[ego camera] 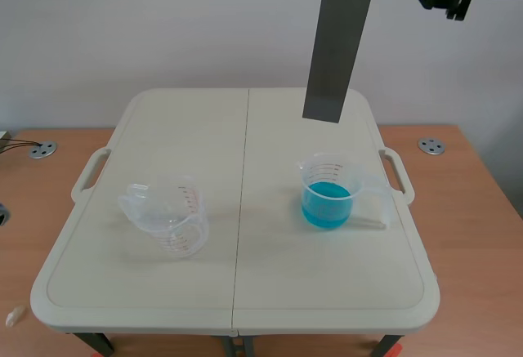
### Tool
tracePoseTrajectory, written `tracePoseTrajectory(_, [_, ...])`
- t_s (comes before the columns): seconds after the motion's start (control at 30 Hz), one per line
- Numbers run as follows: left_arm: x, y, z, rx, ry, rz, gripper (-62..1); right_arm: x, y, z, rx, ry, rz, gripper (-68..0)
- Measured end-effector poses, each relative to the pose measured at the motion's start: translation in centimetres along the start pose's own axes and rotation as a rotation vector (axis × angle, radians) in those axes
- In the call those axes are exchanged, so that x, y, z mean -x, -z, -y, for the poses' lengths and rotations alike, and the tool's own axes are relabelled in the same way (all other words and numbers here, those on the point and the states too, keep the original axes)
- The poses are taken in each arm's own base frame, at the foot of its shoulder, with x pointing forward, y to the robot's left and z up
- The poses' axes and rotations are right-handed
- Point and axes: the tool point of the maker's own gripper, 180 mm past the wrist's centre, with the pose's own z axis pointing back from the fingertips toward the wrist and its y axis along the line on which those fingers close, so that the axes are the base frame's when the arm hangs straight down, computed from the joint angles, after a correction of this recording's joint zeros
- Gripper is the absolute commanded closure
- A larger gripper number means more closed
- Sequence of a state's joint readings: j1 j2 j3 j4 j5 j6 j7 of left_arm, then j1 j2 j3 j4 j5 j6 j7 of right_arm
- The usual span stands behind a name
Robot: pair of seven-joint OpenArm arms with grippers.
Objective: Hold the metal plate by the orange handle, dip it into the blue solution, take it out and point at it, then put the plate back in the beaker on the left.
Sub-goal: 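Move the plate over the blue solution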
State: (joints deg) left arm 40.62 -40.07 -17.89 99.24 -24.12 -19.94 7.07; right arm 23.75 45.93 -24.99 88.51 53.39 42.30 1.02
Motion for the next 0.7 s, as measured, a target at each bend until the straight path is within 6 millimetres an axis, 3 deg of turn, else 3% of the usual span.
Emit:
tracePoseTrajectory(0.13, [-3.4,1.3,0.5,0.077,0.023,0.101,-2.6,1.0,-0.2,-0.3,0.001,0.022,-0.019,-1.3])
tracePoseTrajectory(0.3, [-6.7,3.6,3.0,0.180,0.065,0.186,-2.6,1.5,-0.3,-0.3,0.005,0.015,-0.047,-1.3])
tracePoseTrajectory(0.7, [-11.4,7.1,9.7,0.395,0.125,0.292,-2.6,2.7,-1.1,1.2,0.056,-0.003,-0.088,-1.3])
